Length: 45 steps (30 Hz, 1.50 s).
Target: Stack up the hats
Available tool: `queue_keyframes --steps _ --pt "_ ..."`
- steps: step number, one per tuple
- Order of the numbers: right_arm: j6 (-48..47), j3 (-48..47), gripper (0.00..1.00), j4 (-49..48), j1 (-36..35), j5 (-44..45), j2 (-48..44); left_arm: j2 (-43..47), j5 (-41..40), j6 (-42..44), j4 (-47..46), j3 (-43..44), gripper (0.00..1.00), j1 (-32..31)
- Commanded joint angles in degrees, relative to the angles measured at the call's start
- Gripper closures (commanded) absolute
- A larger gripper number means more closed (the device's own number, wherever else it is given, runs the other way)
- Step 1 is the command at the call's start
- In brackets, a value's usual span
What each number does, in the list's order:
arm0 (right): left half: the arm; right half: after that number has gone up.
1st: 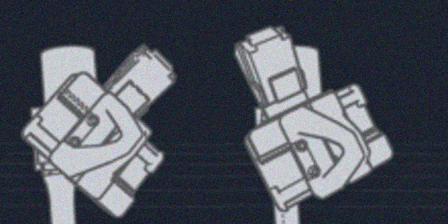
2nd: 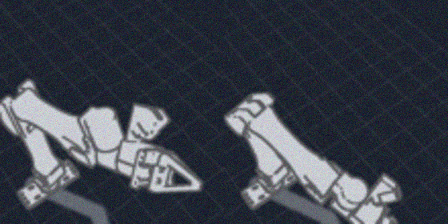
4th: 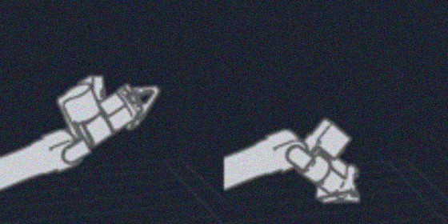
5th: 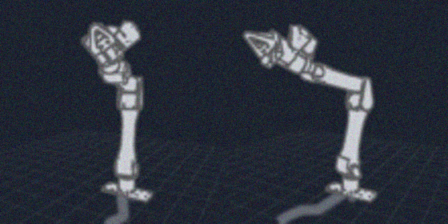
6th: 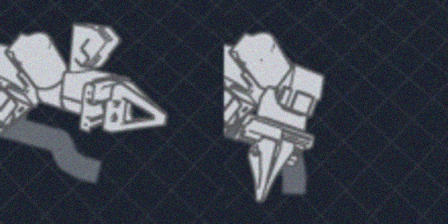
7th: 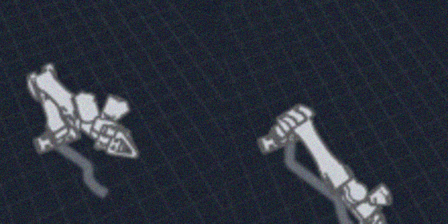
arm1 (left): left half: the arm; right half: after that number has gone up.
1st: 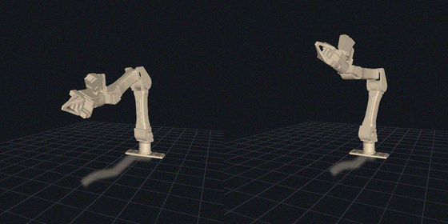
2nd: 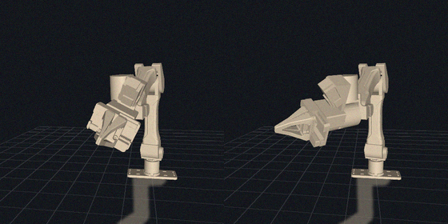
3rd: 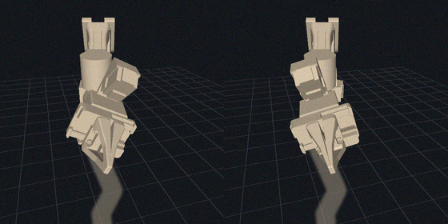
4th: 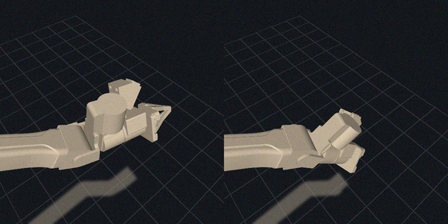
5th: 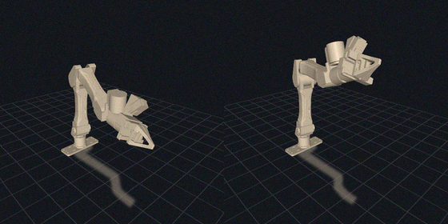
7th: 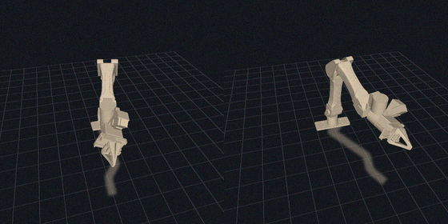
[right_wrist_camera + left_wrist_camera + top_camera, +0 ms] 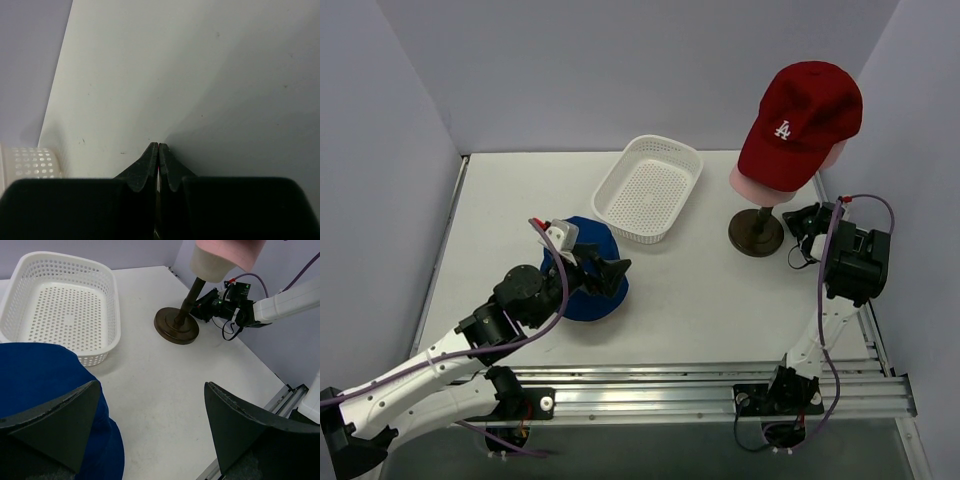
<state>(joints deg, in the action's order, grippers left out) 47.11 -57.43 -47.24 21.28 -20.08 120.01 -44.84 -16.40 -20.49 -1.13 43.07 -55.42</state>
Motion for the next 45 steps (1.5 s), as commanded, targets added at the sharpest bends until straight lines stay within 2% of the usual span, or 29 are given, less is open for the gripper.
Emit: queue_keyframes --steps 1,18,34,40,45 --pt "-1.8 -0.4 1.00 3.1 -0.5 0.3 0.9 1.2 -1.2 0.5 -3.0 -0.2 0.06 -0.3" --pt "0.0 9.9 1.00 -0.4 -2.9 0.8 -4.7 2.4 -2.2 0.5 -3.4 -0.8 0.06 -0.5" --pt "2.4 16.1 1.00 -4.2 -9.9 2.9 -9.5 2.3 -6.9 1.7 -2.0 0.9 0.06 -0.6" --pt "4.5 19.4 1.00 -7.0 -11.8 3.1 -12.3 -1.9 -7.9 1.4 -2.0 5.7 0.06 -0.6" --pt "5.1 21.7 1.00 -7.1 -13.6 4.3 -15.2 -12.0 -6.7 1.8 -0.1 15.2 0.05 -0.4"
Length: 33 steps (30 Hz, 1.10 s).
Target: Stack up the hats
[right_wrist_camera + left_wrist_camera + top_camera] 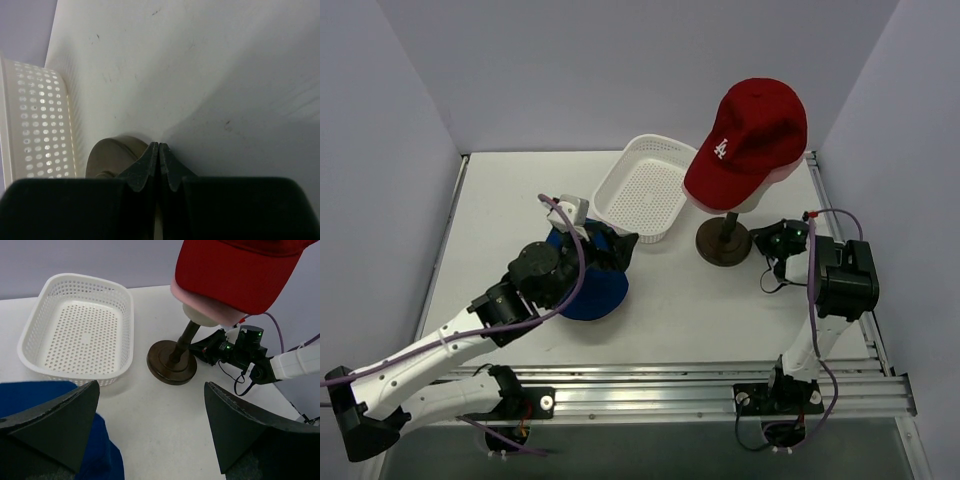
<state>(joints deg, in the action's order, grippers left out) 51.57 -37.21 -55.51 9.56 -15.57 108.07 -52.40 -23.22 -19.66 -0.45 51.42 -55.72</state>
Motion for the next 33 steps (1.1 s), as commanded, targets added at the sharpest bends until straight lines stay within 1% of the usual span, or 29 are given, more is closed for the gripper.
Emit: queue_keyframes --steps 1,3,4,5,7,11,12,14,15,16,17,19,20,22,23,24,25,27,33 --pt "1.1 1.7 1.00 1.2 -2.2 -0.3 -3.7 -6.2 0.8 1.7 0.3 11.4 0.05 0.0" --pt "1.8 3.2 1.00 0.4 -2.3 -0.2 -4.2 -11.8 1.9 2.6 4.2 16.2 0.05 0.4" --pt "2.2 4.0 1.00 -0.3 -2.4 -0.1 -4.6 -13.5 2.4 3.6 5.4 21.0 0.05 0.6" --pt "2.6 4.8 1.00 -1.2 -3.0 0.0 -4.8 -16.8 3.6 4.0 6.4 23.4 0.05 1.1" --pt "2.7 6.3 1.00 -2.8 -3.5 -0.2 -5.1 -19.5 4.7 4.7 9.0 28.8 0.05 1.8" --pt "2.7 6.9 1.00 -3.4 -3.8 -1.6 -5.9 -23.3 7.4 5.9 8.6 32.8 0.05 3.0" --pt "2.3 6.9 1.00 -2.7 -3.8 -1.7 -6.4 -23.8 9.1 6.4 8.1 33.4 0.05 3.6" --pt "1.3 6.0 1.00 0.4 -3.8 -0.1 -9.3 -25.9 11.9 7.1 8.5 36.4 0.04 4.7" --pt "0.0 5.6 1.00 4.4 -3.5 0.8 -10.5 -26.8 14.9 7.0 9.8 37.9 0.03 6.1" --pt "-0.4 5.0 1.00 6.5 -3.2 1.8 -13.3 -27.7 16.2 6.9 10.8 39.4 0.01 6.8" --pt "-1.0 3.2 1.00 10.9 -3.0 3.2 -14.7 -29.5 17.0 7.1 11.6 42.2 0.00 7.4" --pt "-3.1 0.8 1.00 15.9 -1.6 4.3 -18.8 -31.1 18.5 8.5 13.7 44.8 0.00 7.9" --pt "-3.8 -2.0 1.00 20.9 -1.0 5.6 -20.0 -32.5 19.4 9.1 14.2 45.8 0.00 8.0" --pt "-5.6 -4.7 0.96 24.8 1.4 6.5 -23.3 -34.5 22.6 10.2 15.2 48.5 0.00 8.3" --pt "-6.3 -7.3 0.95 28.1 2.3 6.2 -24.2 -35.1 23.1 10.5 15.8 49.4 0.06 8.4" --pt "-7.1 -8.7 0.92 29.7 3.2 6.0 -25.7 -35.8 23.2 10.8 15.8 50.7 0.07 8.4" --pt "-8.5 -10.0 0.91 31.1 4.6 6.1 -26.4 -36.9 26.0 11.6 15.9 51.1 0.08 8.4" --pt "-9.7 -13.7 0.87 34.4 5.6 5.7 -27.5 -37.6 27.7 12.8 15.5 52.1 0.10 8.4" --pt "-11.1 -21.5 0.73 37.9 7.4 4.8 -28.6 -38.6 30.2 14.5 14.1 52.8 0.11 8.4"
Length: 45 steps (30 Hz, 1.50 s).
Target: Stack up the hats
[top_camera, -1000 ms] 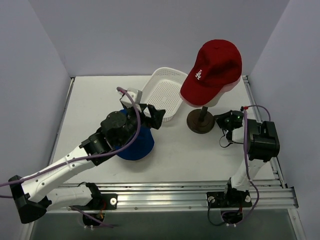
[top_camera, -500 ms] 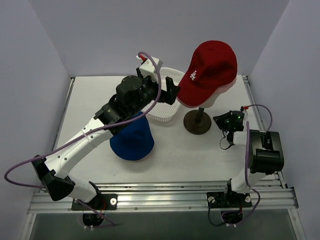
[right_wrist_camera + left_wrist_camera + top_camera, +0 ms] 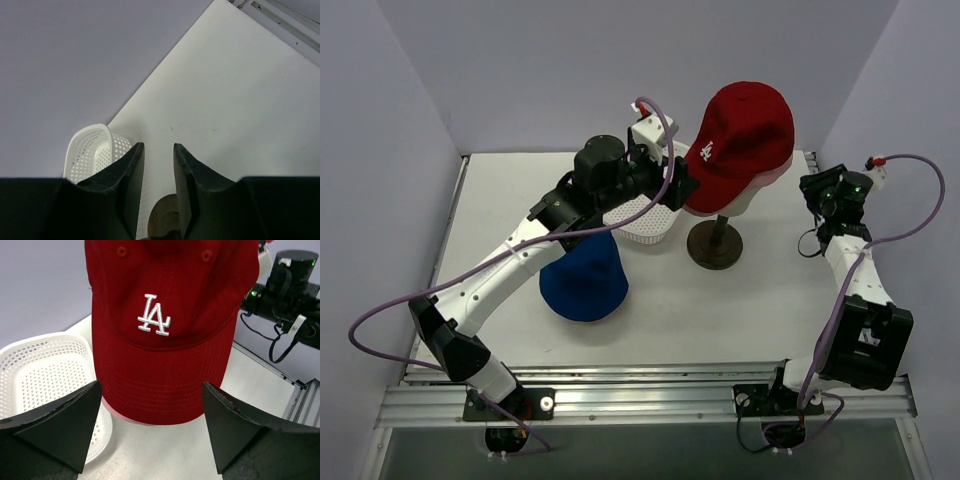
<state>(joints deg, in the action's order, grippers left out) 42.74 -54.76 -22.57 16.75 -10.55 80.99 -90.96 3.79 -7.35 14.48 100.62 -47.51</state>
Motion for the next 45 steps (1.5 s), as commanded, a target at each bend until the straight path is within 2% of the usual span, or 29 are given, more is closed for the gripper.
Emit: queue_keyframes --steps 1,5,10,12,15,22,29,45 --pt "-2.4 -7.1 0.73 5.8 0.4 -0.4 -1.5 -0.3 3.2 2.3 -0.6 3.9 0.11 0.1" --pt "-1.5 -14.7 0.71 8.6 1.7 -1.6 -1.9 -0.4 3.1 3.0 0.0 3.5 0.10 0.1" --pt "0.0 -23.9 0.67 7.5 2.6 -8.8 -0.1 -2.2 1.0 3.8 0.4 3.4 0.10 0.1" --pt "-0.3 -30.1 0.62 8.2 2.6 -15.4 3.6 -3.1 0.4 4.0 0.9 3.9 0.10 0.1" --pt "0.1 -36.2 0.61 8.9 2.6 -23.8 8.4 -4.2 -0.2 4.3 0.7 3.5 0.10 0.1" --pt "3.3 -36.3 0.61 2.1 2.6 -32.9 11.0 -4.4 -2.4 4.9 -0.2 1.9 0.10 0.0" --pt "6.1 -32.4 0.62 -3.9 2.5 -35.8 9.4 -4.8 -3.0 6.0 -0.4 1.4 0.10 0.0" --pt "6.2 -29.7 0.61 -5.6 2.6 -35.7 4.0 -5.9 -5.3 6.4 0.0 1.0 0.10 0.1"
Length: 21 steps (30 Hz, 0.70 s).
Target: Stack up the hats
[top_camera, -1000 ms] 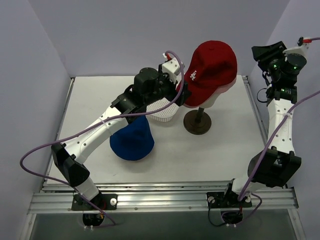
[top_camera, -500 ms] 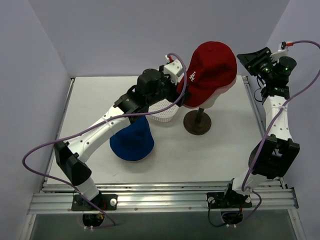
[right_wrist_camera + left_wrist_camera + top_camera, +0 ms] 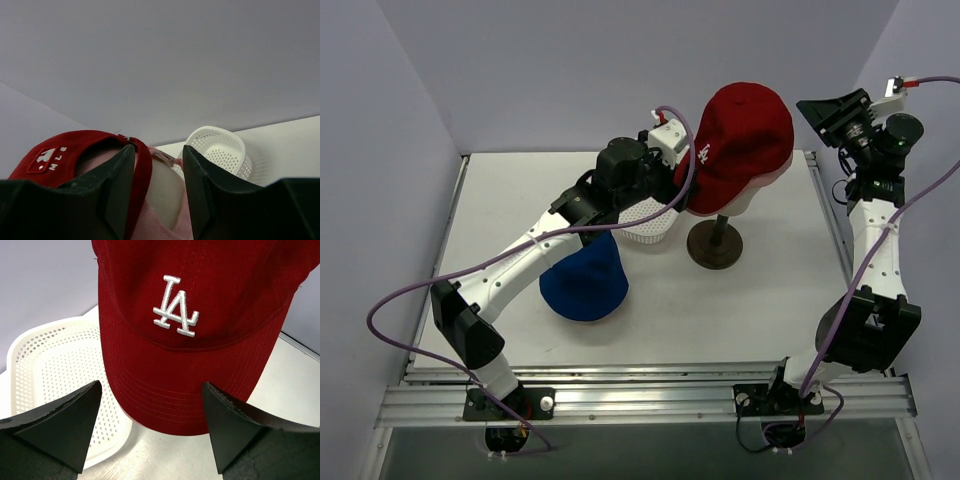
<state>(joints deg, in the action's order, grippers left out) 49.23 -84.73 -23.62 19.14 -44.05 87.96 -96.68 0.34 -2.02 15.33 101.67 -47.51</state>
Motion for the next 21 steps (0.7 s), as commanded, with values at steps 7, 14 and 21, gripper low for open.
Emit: queue_keyframes --steps 7,14,21 --pt "0.2 2.2 0.60 -5.6 0.2 -3.8 -4.1 -0.2 -2.5 1.2 -0.7 -0.2 0.10 0.1" --pt "0.2 4.6 0.61 -6.5 0.2 -6.7 -5.6 -0.2 -2.9 1.3 -0.5 -0.1 0.10 0.1" --pt "1.1 7.0 0.62 -8.3 0.2 -7.3 -6.5 0.3 -3.0 1.1 -0.4 -0.3 0.10 0.0"
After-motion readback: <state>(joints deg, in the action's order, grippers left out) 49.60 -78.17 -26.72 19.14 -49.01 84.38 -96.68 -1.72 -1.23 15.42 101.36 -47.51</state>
